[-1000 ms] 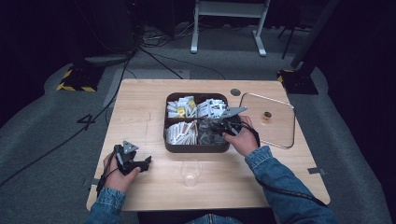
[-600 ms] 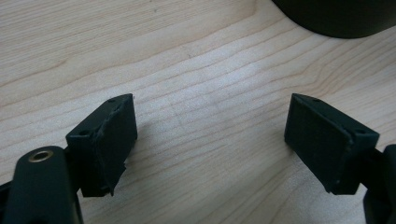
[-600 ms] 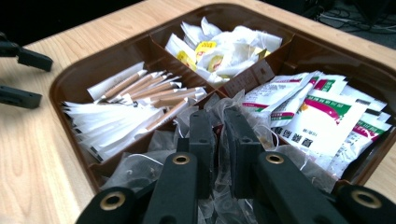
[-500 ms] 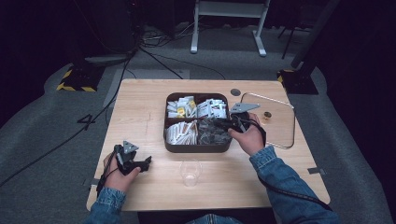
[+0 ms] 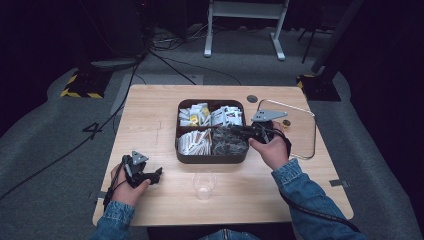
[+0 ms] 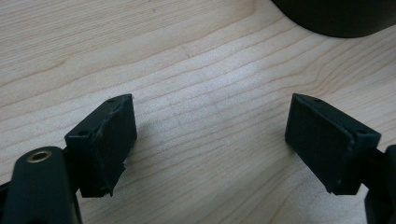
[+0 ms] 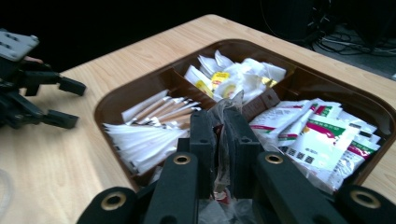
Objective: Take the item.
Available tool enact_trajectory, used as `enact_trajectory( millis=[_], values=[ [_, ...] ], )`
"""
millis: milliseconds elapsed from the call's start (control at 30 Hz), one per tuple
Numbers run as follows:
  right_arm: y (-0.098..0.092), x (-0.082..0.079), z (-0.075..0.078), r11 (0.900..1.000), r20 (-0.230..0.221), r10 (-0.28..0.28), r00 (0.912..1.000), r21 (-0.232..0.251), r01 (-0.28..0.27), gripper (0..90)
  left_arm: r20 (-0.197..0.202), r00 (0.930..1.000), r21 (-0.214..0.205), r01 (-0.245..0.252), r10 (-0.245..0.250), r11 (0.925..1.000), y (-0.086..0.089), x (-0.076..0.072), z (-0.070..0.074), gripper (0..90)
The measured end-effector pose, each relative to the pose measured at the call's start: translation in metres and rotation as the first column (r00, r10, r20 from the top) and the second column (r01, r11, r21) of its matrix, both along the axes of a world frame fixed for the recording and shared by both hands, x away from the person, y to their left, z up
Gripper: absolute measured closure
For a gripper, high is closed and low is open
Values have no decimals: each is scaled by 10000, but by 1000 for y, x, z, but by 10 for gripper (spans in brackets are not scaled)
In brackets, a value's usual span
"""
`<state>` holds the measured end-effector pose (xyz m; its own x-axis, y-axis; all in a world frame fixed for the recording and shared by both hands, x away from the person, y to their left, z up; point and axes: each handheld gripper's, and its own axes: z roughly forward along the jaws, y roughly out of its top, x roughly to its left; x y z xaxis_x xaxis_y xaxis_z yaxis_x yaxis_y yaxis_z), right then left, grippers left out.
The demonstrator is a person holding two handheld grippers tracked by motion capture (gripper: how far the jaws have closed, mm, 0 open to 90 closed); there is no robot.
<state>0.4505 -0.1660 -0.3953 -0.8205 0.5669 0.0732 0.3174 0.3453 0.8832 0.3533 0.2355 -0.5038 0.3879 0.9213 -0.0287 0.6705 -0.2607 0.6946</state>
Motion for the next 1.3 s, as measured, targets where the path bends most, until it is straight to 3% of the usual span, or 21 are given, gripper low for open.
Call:
enact_trajectory(
  millis=[300, 500, 900, 1300],
  values=[
    [4, -32, 10, 9996, 457, 266, 9986, 58, -269, 836, -5, 10000, -19, 2, -2, 10000, 0, 0, 0, 172],
    [7, -48, 14, 9979, 387, 644, 9972, 72, -647, 836, -6, 10000, -16, 4, -4, 10000, 0, 0, 0, 172],
    [19, -70, 24, 9928, 586, 1195, 9911, 58, -1200, 836, -14, 10000, -7, -3, 3, 10000, 0, 0, 0, 171],
    [35, -91, 19, 9823, 380, 1874, 9815, -69, -1873, 836, -29, 10000, 4, 7, -7, 10000, -1, 5, 0, 149]
  ],
)
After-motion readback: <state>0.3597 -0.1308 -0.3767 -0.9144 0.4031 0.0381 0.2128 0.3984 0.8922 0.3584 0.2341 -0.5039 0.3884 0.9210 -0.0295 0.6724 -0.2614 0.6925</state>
